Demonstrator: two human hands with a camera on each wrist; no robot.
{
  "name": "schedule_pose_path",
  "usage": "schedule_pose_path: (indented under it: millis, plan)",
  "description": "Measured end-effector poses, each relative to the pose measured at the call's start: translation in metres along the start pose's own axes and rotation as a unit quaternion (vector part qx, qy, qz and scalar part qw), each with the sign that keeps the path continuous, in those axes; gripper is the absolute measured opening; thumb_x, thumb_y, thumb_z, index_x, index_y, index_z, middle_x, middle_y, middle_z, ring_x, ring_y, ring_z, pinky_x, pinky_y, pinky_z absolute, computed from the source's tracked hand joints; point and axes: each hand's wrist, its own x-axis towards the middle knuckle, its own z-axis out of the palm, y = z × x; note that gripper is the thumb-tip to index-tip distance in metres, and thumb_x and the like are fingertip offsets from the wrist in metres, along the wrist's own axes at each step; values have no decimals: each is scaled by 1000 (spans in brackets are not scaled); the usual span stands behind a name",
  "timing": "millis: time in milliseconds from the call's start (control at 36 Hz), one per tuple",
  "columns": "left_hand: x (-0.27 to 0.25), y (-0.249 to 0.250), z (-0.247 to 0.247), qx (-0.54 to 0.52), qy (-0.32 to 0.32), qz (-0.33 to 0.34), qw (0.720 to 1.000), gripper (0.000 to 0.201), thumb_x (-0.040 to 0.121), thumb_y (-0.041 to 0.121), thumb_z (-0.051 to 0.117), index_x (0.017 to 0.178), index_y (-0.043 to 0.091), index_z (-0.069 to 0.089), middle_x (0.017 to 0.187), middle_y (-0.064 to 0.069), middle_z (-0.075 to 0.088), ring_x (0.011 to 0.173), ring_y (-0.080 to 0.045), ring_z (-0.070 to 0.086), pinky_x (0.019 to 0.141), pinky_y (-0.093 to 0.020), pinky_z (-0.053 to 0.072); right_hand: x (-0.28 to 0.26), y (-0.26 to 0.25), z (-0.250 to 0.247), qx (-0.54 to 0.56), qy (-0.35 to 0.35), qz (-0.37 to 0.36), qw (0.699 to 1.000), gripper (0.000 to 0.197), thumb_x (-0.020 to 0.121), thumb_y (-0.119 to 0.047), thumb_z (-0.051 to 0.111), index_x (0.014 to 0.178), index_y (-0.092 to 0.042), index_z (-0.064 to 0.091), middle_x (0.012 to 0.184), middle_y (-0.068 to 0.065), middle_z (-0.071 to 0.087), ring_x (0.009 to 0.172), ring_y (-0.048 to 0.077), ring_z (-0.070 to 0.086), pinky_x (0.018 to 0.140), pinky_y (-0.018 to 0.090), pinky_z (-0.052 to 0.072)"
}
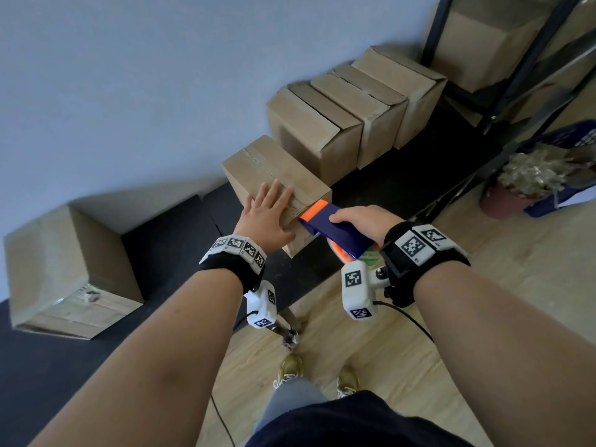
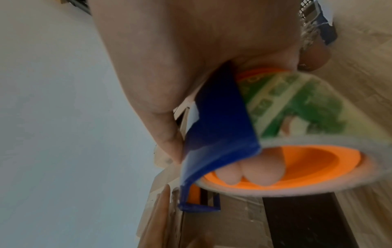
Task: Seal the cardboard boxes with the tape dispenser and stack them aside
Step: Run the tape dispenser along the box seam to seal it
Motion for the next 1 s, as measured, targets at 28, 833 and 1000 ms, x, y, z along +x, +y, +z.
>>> schedule_pose_path:
  millis: [28, 833, 1000]
  plan:
    - [2, 1, 0, 21, 7, 0, 1000, 96, 82, 48, 59, 153, 32, -4, 161, 0, -9, 148, -22, -11, 120, -45, -3, 0, 0, -1, -5, -5, -2, 1000, 42, 83, -42, 68, 108, -9, 63, 103, 9, 67, 92, 22, 64, 88, 36, 48]
    - [26, 19, 13, 75, 27, -54, 995, 77, 96, 58, 31, 153, 24, -9, 160, -12, -8, 145, -40, -8, 119, -50, -1, -5, 3, -33, 57, -28, -42, 997, 47, 81, -46, 66, 106, -6, 66, 85, 13, 72, 68, 23, 68, 67, 32, 52]
    - [25, 19, 12, 85, 21, -42, 995, 77, 96, 53, 38, 154, 23, -3, 160, -10, -7, 145, -41, -7, 119, -50, 0, -2, 9, -26, 41, -23, -29, 998, 51, 79, -47, 68, 113, -8, 63, 100, 12, 69, 86, 26, 67, 86, 39, 54]
